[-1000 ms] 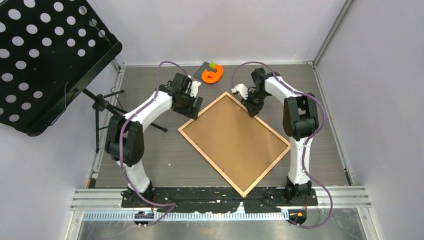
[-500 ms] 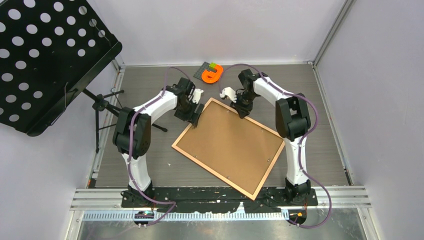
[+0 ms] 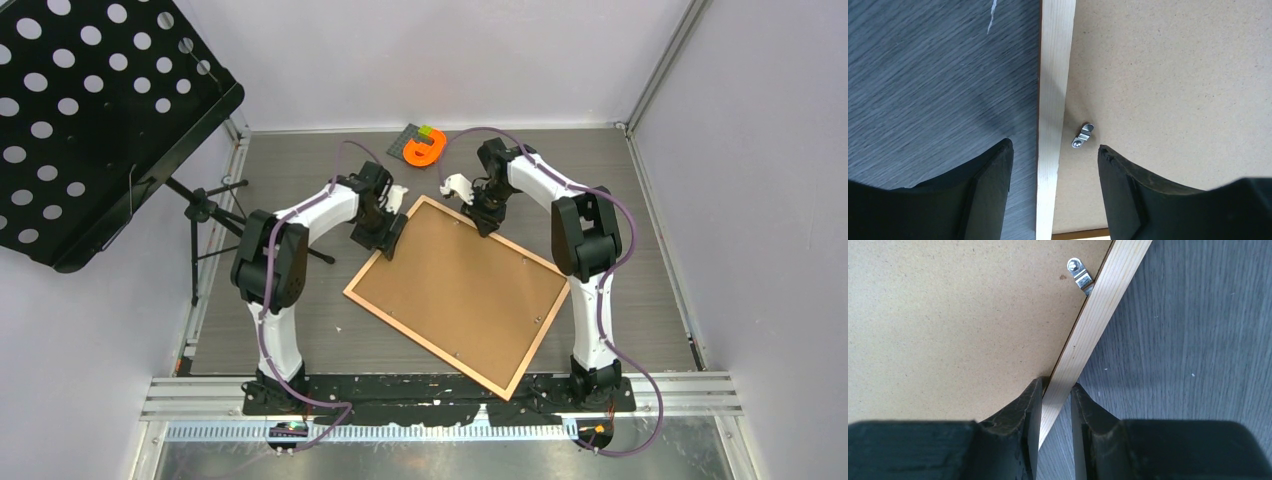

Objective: Put the photo into the frame

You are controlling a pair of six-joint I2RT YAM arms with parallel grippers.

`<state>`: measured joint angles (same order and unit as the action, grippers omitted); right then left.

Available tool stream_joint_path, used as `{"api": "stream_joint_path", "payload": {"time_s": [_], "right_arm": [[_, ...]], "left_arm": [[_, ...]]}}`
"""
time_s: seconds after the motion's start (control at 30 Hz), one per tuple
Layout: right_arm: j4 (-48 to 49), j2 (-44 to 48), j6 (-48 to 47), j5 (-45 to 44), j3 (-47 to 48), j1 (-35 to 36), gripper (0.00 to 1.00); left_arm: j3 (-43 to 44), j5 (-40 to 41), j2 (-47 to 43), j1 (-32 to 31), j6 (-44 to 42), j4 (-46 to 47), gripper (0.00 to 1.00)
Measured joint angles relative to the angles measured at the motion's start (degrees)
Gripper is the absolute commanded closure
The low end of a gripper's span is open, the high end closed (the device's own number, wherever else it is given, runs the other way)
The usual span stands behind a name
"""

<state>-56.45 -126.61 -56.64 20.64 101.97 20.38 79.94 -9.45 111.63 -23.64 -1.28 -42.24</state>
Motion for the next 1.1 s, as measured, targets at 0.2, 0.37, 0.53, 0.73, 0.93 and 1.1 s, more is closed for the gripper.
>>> {"api": "stream_joint_path", "payload": {"time_s": [0.2, 0.37, 0.53, 0.73, 0.93, 1.1], "right_arm": [[0.4, 0.2, 0.3, 0.1, -0.4, 0.0, 0.94], [0.9, 0.4, 0.5, 0.3, -0.9, -0.2, 0.94], [1.5, 0.7, 0.6, 0.5, -1.4, -0.2, 0.94], [2.0, 1.0, 0.9, 0.5, -1.9, -0.2, 0.94], [2.3, 1.2, 0.9, 0.5, -2.2, -0.2, 0.94], [2.4, 1.3, 1.0, 0.5, -2.4, -0.2, 0.94]], "left_arm": [[0.0, 1.0, 0.2, -1.2, 1.4, 0.2, 0.43], [0.0, 2.1, 0.7, -2.0, 2.6, 0.3, 0.46], [0.0, 3.0, 1.0, -2.5, 3.7, 0.4, 0.51], [0.0, 3.5, 1.0, -2.7, 4.2, 0.4, 0.54], [0.0, 3.7, 1.0, -2.7, 4.3, 0.5, 0.58], [0.1, 4.1, 1.0, -2.7, 4.3, 0.5, 0.60]]}}
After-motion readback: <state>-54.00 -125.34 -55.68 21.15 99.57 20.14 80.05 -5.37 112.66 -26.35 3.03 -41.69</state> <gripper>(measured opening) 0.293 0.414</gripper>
